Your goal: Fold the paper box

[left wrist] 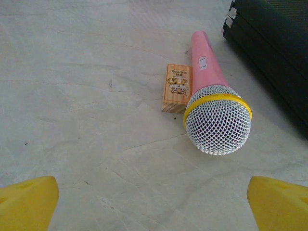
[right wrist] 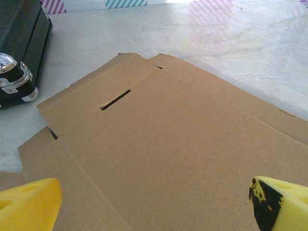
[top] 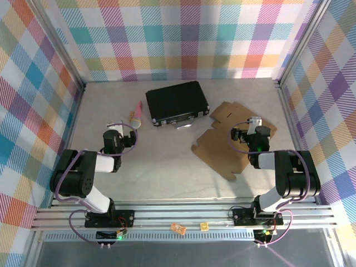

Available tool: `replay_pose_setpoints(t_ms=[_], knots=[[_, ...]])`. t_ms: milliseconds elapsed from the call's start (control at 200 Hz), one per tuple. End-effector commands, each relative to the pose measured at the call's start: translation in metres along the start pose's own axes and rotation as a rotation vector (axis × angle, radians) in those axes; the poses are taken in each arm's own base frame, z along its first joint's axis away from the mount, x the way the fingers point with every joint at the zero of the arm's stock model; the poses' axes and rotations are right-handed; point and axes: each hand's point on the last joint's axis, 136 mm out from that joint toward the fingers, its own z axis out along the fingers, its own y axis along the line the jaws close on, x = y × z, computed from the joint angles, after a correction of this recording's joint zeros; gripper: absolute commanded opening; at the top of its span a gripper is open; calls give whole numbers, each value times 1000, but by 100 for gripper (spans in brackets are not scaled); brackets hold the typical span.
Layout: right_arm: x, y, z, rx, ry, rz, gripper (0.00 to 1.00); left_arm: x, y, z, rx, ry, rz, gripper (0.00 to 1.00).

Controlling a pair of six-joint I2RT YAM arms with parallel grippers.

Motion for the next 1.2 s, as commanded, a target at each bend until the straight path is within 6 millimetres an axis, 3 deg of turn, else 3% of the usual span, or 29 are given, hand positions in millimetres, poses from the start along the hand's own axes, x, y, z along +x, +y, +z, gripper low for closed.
replay_pose_setpoints(t_ms=[0, 690, 775, 885, 925, 1025, 1100, 1160, 1195], knots=[[-8, 2, -2, -4, -37, 5, 99, -10, -2, 2, 18, -25, 8, 100], [-8, 2, -1, -4, -37, 5, 99, -9, -2, 2, 20, -23, 6, 100], [-15, 1, -8, 7, -58, 11, 99, -18, 3, -3, -8, -50, -7, 100], [-41, -22, -30, 168, -61, 68, 99, -44, 19, -25, -158, -80, -16, 100], [-60, -29, -43, 213, -109, 88, 99, -57, 20, -34, -191, -103, -13, 100], [-131, -35, -77, 283, -245, 94, 99, -123, 18, -59, -244, -261, -33, 100], [-190, -36, -101, 323, -273, 95, 99, -178, 36, -79, -375, -282, -257, 100], [-227, -34, -117, 333, -267, 124, 99, -184, 44, -93, -463, -54, -384, 100], [-238, -37, -123, 348, -262, 195, 99, -189, 49, -95, -507, -2, -445, 100]])
